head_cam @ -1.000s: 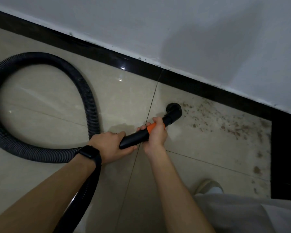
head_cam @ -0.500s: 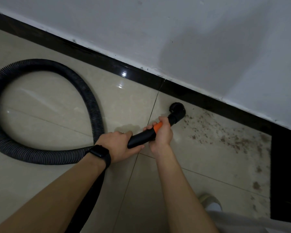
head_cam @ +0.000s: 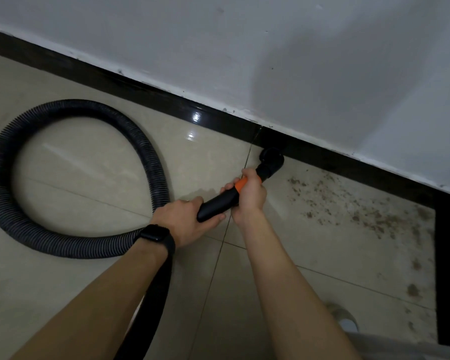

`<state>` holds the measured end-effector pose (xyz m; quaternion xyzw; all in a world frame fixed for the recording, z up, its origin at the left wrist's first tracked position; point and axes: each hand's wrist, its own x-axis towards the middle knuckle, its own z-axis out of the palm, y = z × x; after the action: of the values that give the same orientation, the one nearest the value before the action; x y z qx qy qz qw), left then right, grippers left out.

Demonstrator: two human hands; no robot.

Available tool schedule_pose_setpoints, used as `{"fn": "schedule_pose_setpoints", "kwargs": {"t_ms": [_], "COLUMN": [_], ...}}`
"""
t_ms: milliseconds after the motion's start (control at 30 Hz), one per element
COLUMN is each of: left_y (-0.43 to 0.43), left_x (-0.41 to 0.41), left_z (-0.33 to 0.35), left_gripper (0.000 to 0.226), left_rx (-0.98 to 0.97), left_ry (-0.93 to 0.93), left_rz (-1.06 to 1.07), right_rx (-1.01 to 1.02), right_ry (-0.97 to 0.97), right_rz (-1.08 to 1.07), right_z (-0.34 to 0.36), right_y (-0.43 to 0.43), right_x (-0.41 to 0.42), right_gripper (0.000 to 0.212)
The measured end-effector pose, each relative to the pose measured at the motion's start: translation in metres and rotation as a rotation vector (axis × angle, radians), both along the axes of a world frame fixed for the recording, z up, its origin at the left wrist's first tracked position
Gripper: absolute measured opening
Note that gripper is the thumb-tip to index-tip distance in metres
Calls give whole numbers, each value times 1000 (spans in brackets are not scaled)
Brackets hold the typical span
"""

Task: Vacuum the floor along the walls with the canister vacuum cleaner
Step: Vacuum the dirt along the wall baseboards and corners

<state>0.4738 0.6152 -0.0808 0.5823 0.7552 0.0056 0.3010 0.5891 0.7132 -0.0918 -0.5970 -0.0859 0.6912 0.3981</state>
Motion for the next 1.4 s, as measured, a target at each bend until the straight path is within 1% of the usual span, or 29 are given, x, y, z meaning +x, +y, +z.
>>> {"fn": "schedule_pose_setpoints", "kwargs": {"t_ms": [100,233,333,433,500,567,667,800,900,1033,1100,1167,1300,1400], "left_y": [-7,-13,-21,-28,-31,-32,-30,-31,-42,-56,-61,-66,-64,-60], "left_x": [-11,-26,-35,-40,-42,-43,-39,-34,-29,-23,-20,-14,15,43], "left_z": [1,2,1,0,1,3,10,16,15,16,15,13,18,22], "left_gripper": [61,64,57,57,56,54,55,59,59,58,63,66,56,51], "left_rx": [2,2,10,11,11,14,18,-31,-39,-55,-38,-14,-15,-24], "left_ry": [-36,-67,-75,-62,-46,-36,8,97,159,203,222,227,190,119], "left_rz": [72,167,223,263,275,258,178,-55,-229,-382,-448,-512,-616,-634], "right_rx": [-11,-24,-36,-37,-41,-46,-50,-68,-86,-113,-145,-172,-178,-166], "right_ry": [-26,-50,-34,-12,11,36,58,31,13,26,44,56,3,-32], "right_rz": [33,72,136,203,231,246,204,-17,-158,-288,-338,-388,-489,-531], "right_z": [5,11,11,9,9,9,11,9,7,13,16,17,15,17], "right_y": [0,0,-5,-7,-7,-8,-13,-39,-70,-105,-118,-129,-139,-133], "right_x": [-18,-40,-53,-62,-64,-62,-55,-28,-10,5,14,25,53,77], "right_gripper": [7,12,9,8,14,15,17,10,11,11,9,9,10,11]}}
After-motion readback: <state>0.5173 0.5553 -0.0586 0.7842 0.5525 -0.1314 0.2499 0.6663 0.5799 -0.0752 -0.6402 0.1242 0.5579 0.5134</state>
